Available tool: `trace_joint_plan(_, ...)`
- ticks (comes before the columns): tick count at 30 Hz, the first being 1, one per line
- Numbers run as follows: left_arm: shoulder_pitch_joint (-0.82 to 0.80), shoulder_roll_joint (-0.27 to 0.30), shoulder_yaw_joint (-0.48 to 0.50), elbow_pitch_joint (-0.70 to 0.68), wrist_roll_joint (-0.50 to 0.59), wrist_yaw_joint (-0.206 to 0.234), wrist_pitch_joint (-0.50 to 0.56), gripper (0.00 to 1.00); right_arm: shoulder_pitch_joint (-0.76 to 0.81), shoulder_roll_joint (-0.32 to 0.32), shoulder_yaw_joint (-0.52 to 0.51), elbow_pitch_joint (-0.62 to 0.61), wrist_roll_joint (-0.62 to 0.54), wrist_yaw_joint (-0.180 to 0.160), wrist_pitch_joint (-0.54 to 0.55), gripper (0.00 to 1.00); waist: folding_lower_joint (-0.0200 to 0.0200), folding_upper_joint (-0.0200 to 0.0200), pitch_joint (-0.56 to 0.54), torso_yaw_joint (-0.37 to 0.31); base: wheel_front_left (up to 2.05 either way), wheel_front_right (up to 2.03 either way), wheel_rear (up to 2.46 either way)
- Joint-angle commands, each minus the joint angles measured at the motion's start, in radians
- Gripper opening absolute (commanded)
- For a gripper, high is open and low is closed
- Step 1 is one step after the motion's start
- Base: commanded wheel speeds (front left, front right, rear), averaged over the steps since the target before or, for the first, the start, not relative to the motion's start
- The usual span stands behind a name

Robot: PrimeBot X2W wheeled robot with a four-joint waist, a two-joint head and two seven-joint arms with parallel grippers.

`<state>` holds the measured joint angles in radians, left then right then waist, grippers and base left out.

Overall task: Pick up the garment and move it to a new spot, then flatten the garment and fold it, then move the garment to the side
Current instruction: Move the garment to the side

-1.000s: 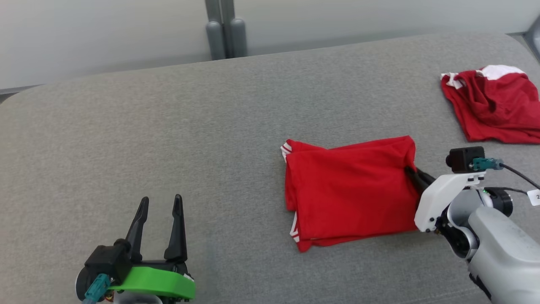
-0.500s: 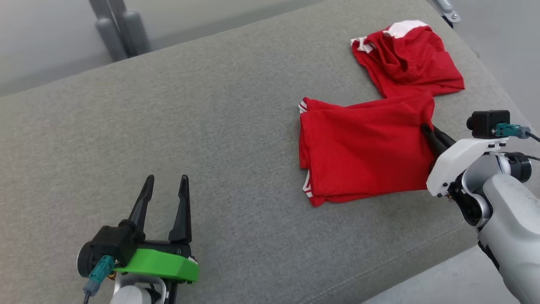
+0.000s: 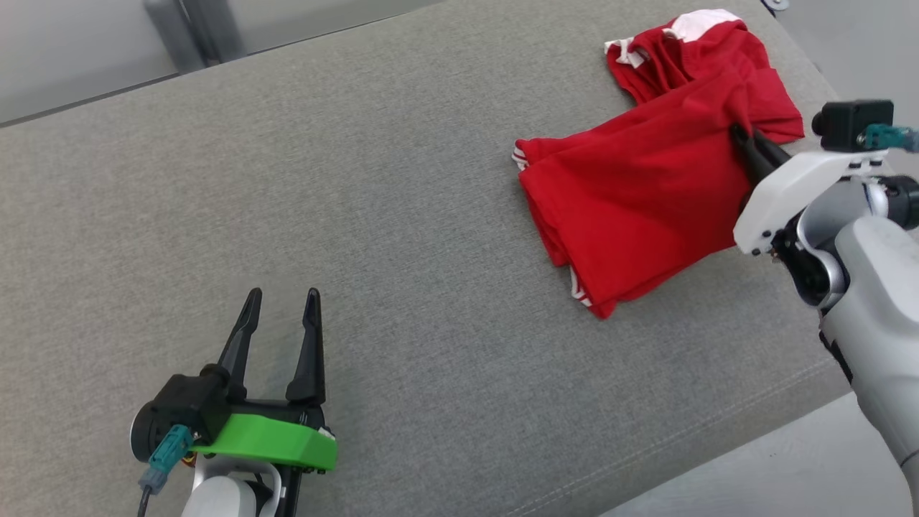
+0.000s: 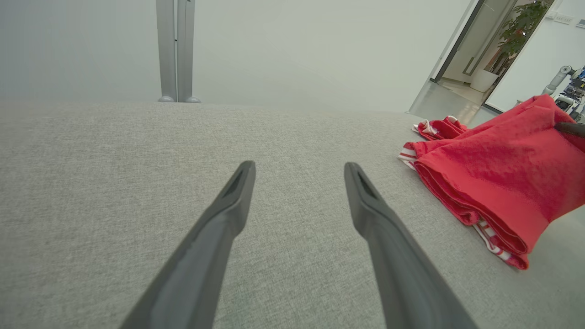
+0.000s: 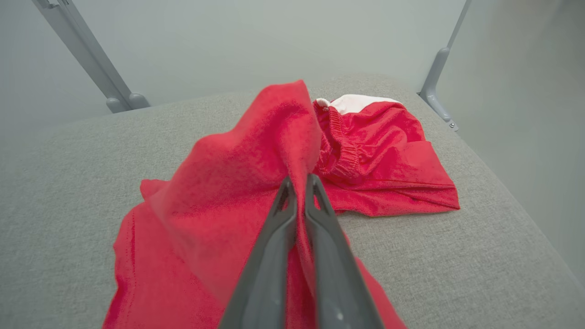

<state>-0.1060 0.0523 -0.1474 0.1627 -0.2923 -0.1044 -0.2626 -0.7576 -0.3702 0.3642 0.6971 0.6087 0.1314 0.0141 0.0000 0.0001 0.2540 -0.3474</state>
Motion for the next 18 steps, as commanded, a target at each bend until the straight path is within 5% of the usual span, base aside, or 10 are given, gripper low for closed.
trace_joint_plan(1,-0.015,0.003,0.001,-0.002,-0.001,0.0,-0.002,1.0,-0.034,-0.002,-0.009,0.013,-0.011,-0.001,0.01,0.0,0.0,-0.0001,-0.003,0.044,0.0,0.0,0.0)
trace_joint_plan(13,-0.034,0.0,-0.004,-0.012,-0.005,-0.001,-0.002,1.0,-0.239,-0.045,-0.09,0.178,-0.085,-0.001,0.036,0.0,0.0,-0.0001,0.036,0.137,0.0,0.0,0.0)
trace_joint_plan(18,-0.041,0.0,-0.005,-0.021,0.006,-0.004,-0.002,1.0,-0.3,-0.116,-0.123,0.249,-0.126,-0.001,0.033,0.0,0.0,-0.0001,0.073,0.163,0.0,0.0,0.0)
